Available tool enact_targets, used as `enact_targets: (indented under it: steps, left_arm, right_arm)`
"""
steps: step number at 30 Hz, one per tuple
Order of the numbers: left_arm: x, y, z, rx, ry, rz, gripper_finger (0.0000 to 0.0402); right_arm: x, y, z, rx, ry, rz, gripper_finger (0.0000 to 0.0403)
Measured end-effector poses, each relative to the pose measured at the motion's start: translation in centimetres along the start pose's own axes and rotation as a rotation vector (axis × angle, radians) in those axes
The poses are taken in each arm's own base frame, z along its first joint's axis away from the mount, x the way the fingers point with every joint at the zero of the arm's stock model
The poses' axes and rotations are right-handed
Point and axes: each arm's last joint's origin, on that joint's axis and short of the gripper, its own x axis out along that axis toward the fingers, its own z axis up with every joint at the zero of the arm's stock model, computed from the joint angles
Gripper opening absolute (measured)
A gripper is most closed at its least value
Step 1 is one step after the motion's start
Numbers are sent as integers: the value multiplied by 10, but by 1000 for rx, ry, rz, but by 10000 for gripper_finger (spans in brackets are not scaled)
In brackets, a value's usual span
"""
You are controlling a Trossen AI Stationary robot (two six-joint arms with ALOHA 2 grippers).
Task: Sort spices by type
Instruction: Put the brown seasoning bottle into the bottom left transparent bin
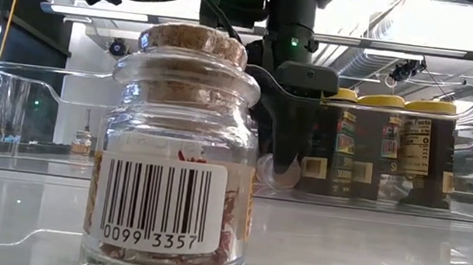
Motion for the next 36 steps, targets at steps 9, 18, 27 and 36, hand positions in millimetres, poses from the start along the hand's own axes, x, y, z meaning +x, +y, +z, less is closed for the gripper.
enact_targets:
  steps: [9, 18, 27, 36]
  left_arm:
    - [0, 0, 0, 0, 0, 0, 0]
    - [0, 0, 0, 0, 0, 0, 0]
    - [0, 0, -1, 10, 9, 4, 0]
    - [-4, 1, -1, 52, -12, 25, 0]
  right_arm:
    - [1, 2, 1, 3, -12, -25, 264]
    - [-12, 2, 9, -14, -52, -33, 247]
    - [-64, -5, 24, -42, -165, -49, 245]
    - [-131, -5, 29, -31, -300, 15, 245]
